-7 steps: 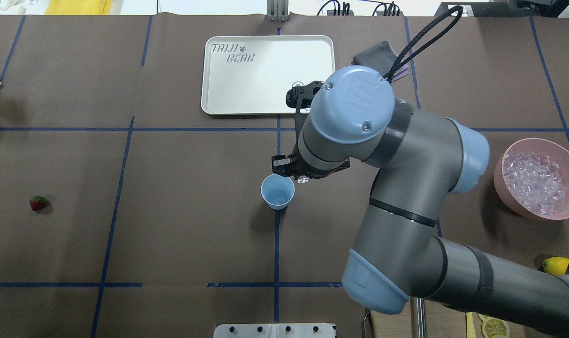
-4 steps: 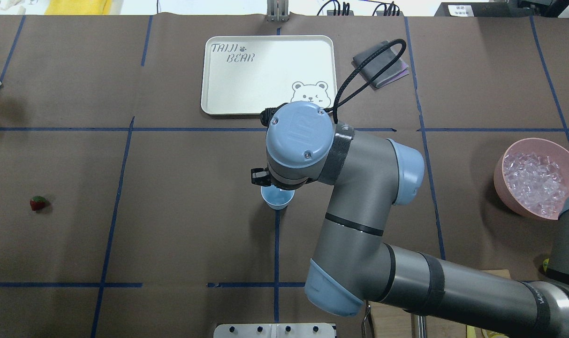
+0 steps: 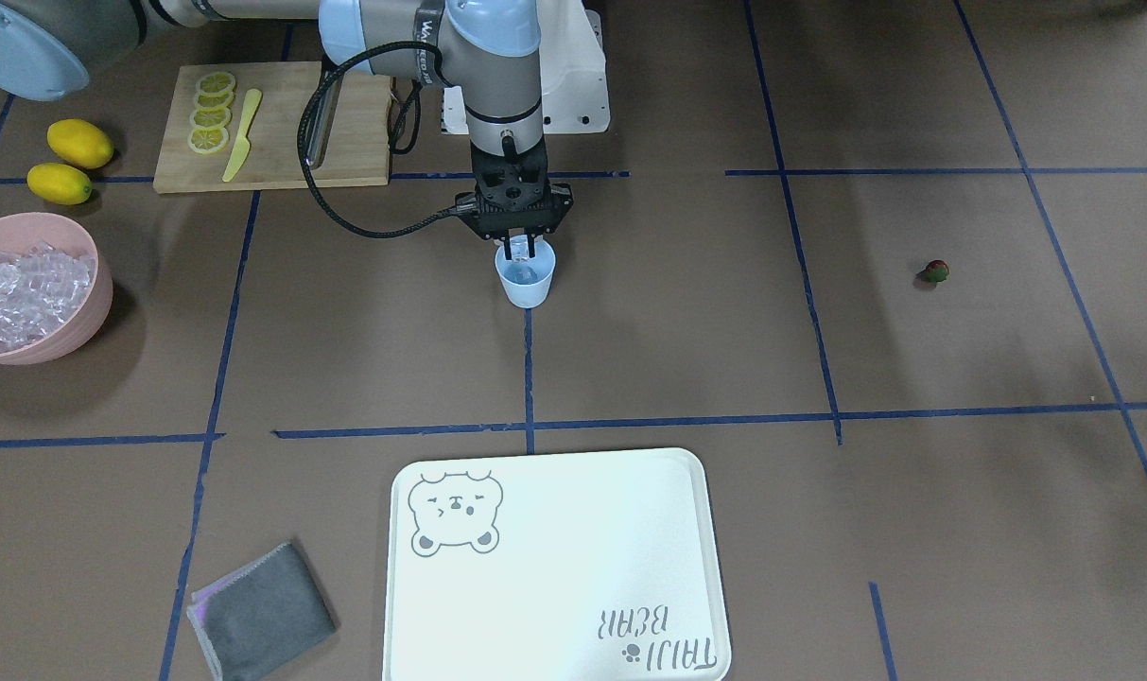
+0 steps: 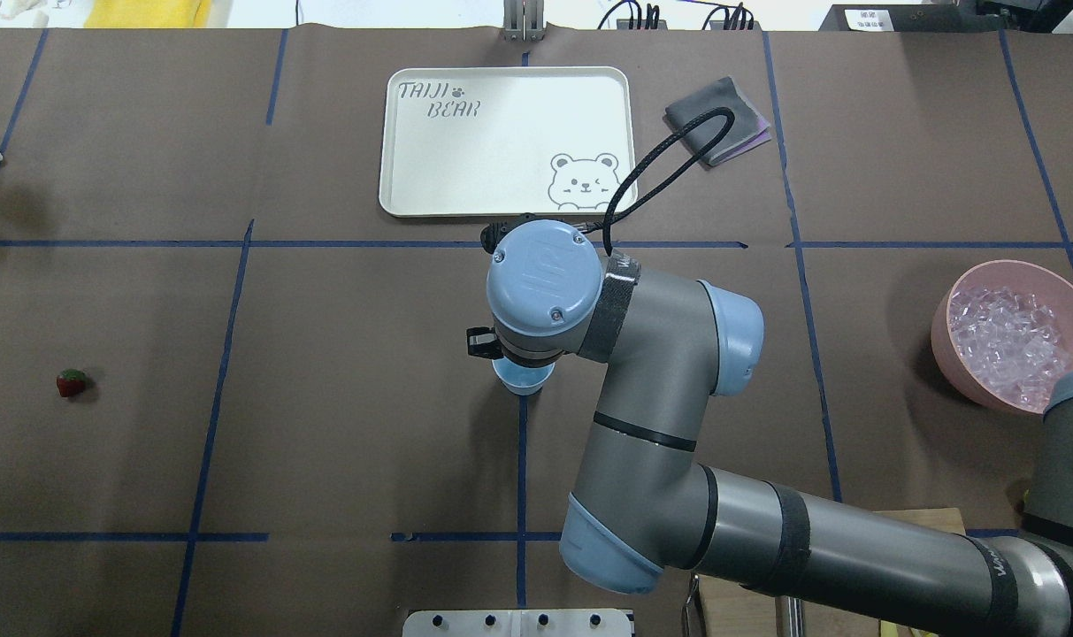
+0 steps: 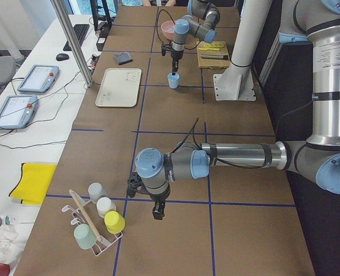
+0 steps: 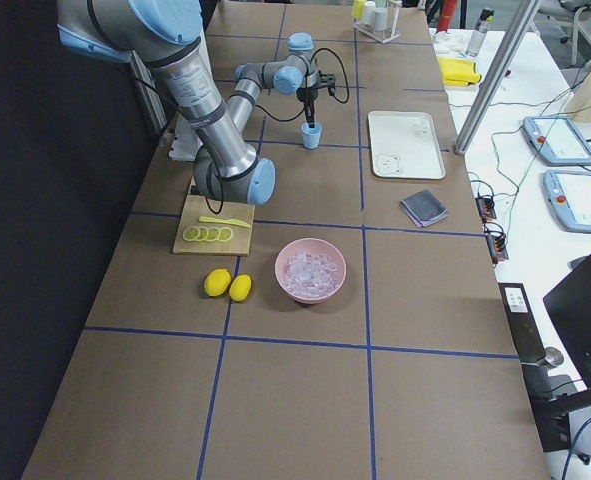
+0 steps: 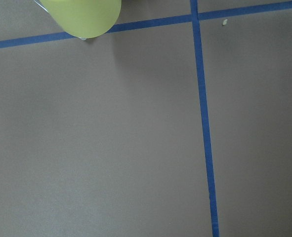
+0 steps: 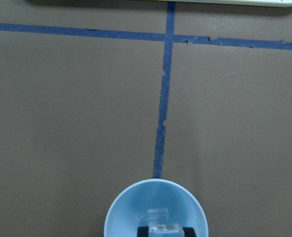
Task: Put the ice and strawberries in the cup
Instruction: 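Open the right gripper to release the ice cube into the cup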
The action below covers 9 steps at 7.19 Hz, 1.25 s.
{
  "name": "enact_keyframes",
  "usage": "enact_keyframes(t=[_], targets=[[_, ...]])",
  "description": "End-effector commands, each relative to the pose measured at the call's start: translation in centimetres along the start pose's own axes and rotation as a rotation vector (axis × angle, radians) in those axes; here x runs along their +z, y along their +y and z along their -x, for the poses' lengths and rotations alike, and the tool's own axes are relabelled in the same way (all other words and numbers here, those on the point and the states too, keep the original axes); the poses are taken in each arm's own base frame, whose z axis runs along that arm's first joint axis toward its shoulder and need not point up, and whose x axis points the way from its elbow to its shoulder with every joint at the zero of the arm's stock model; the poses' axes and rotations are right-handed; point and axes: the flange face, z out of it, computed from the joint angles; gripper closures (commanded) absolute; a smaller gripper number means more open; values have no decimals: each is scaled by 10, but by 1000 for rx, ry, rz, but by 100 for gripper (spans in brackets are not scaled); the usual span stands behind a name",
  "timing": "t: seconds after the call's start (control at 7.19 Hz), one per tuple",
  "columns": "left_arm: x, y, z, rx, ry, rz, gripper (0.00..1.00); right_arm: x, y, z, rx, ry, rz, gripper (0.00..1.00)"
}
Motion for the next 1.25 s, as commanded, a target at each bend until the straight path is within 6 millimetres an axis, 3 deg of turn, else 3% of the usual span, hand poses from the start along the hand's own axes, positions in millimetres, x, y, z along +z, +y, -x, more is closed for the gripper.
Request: enact_keyframes(t=[0.0, 0.42, 0.7, 0.97, 1.11], targets=[[1, 0, 1, -1, 0, 1, 0, -3, 0, 0, -2, -6, 0, 0], [0, 0, 0, 0, 2, 0, 0, -13, -5, -2, -2, -19, -5, 0], [0, 0, 0, -1, 0, 1, 0, -33, -32, -26, 27, -42, 15, 0], [0, 0, 0, 0, 0, 0, 0, -47, -61, -77, -45, -2, 59, 0], [0, 0, 0, 0, 0, 0, 0, -62, -64, -120, -106, 1, 56, 0]])
